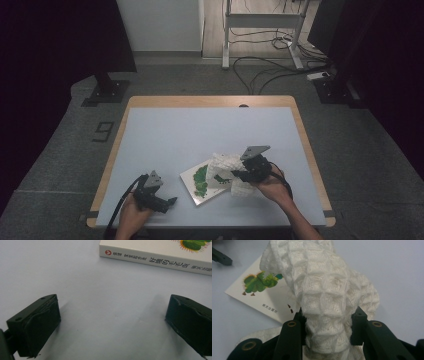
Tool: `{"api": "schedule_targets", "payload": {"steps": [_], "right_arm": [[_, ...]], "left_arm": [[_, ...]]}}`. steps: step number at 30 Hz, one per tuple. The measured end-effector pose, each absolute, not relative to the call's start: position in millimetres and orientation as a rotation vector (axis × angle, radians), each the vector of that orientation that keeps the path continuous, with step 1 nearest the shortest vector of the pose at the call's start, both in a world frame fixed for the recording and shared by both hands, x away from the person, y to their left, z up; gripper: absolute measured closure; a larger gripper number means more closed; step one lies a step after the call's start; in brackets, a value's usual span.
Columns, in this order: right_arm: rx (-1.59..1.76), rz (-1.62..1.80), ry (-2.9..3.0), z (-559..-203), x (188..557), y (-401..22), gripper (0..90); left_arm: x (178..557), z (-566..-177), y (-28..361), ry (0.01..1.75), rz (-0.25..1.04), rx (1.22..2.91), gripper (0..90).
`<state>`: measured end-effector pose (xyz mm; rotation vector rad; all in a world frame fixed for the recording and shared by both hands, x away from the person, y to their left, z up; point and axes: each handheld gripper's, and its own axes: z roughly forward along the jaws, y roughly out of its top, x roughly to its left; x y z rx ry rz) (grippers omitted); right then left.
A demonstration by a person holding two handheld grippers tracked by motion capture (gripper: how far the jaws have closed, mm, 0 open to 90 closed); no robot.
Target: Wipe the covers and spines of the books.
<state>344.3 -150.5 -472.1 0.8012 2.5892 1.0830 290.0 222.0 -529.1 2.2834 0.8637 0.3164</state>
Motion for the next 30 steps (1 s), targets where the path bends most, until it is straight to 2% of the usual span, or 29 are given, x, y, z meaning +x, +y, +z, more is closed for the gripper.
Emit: {"api": "schedule_targets", "payload": {"steps": [11,30], "right_arm": [[0.801,1.019,2.618,-504.4,350.3,-146.7,62.4],[0.799,1.065,2.639,-507.0,346.6,-135.5,62.5]], "left_arm": [[289.9,-529.1,221.9,0.865,0.316,2.281,0.0],[289.9,-529.2,221.9,0.865,0.317,2.281,0.0]]}}
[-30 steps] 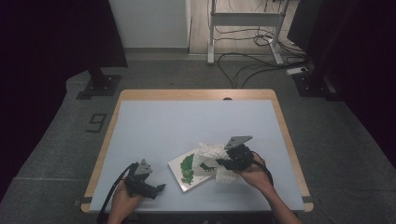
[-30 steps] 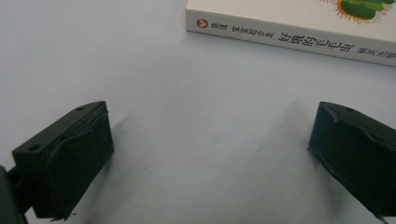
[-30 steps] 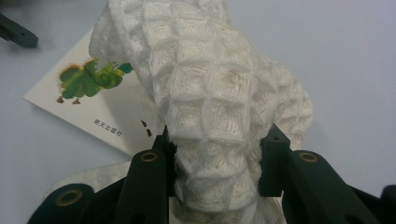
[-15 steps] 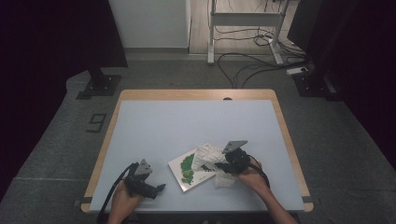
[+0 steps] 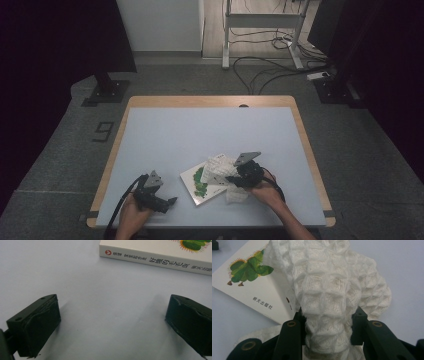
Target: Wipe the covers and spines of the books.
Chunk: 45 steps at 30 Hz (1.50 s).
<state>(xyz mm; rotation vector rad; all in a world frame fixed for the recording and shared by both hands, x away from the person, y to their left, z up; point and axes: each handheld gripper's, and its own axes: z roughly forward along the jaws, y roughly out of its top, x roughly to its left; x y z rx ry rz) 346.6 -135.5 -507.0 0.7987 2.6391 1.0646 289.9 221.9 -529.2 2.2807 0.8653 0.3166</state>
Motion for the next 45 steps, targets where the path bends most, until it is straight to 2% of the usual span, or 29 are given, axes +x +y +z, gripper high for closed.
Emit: {"api": "schedule_targets", "payload": {"steps": [45], "right_arm": [[0.506,1.143,2.787,-504.2,306.5,-49.2,62.4]], "left_arm": [[289.9,-529.1,222.0,0.862,0.317,2.283,0.0]]}}
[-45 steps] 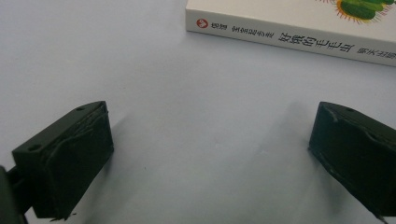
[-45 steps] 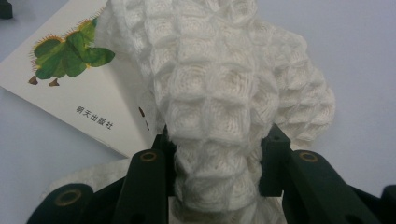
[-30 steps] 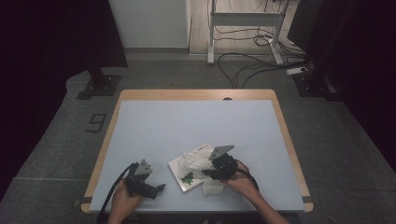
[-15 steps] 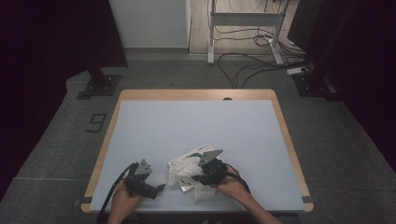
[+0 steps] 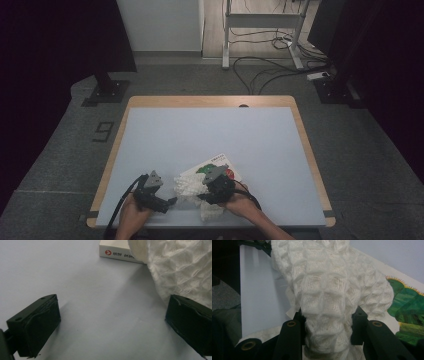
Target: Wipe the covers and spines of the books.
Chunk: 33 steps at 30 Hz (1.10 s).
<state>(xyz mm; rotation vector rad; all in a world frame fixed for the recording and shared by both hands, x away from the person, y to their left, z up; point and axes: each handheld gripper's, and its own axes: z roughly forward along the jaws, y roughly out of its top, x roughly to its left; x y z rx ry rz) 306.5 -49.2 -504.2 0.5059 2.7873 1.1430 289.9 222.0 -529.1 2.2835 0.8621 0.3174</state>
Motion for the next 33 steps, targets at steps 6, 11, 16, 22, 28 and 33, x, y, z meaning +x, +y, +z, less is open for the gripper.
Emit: {"api": "schedule_targets", "payload": {"steps": [6,11,16,22,28,33], "right_arm": [[0.503,1.136,2.791,-503.7,308.9,-45.0,62.7],[0.504,1.132,2.789,-503.5,314.5,-39.9,62.9],[0.514,1.125,2.785,-503.1,321.9,-33.9,63.0],[0.524,1.118,2.782,-502.7,332.4,-25.4,63.0],[0.528,1.113,2.782,-502.5,339.0,-20.6,63.1],[0.532,1.126,2.775,-503.3,339.1,-22.9,63.4]], "left_arm": [[289.8,-529.1,222.0,0.862,0.318,2.284,0.0],[289.8,-529.1,222.0,0.862,0.317,2.283,0.0],[289.8,-529.1,222.0,0.863,0.317,2.283,0.0],[290.1,-528.8,222.4,0.857,0.319,2.291,0.0],[290.0,-528.9,222.3,0.859,0.319,2.290,0.0],[289.9,-529.0,222.2,0.861,0.319,2.287,0.0]]}}
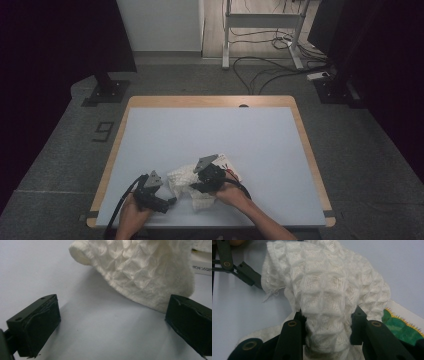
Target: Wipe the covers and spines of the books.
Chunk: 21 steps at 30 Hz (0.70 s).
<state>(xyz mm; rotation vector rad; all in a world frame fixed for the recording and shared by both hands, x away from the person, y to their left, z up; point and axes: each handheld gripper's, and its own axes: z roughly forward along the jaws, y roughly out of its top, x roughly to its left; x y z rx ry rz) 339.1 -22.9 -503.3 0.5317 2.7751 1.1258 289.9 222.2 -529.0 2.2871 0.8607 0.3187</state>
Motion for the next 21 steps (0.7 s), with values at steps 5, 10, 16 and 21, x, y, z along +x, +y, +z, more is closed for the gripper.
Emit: {"api": "schedule_targets", "payload": {"steps": [5,10,16,21], "right_arm": [[0.555,1.113,2.770,-503.0,342.0,-29.4,63.5],[0.576,1.110,2.761,-503.4,344.3,-37.0,63.5],[0.621,1.102,2.743,-503.9,348.8,-48.9,63.5],[0.661,1.093,2.728,-504.2,353.3,-60.6,63.5]], "left_arm": [[289.8,-529.1,222.0,0.863,0.318,2.284,0.0],[289.8,-529.1,222.0,0.863,0.318,2.283,0.0],[289.8,-529.1,221.9,0.864,0.318,2.282,0.0],[289.7,-529.1,221.9,0.864,0.318,2.282,0.0]]}}
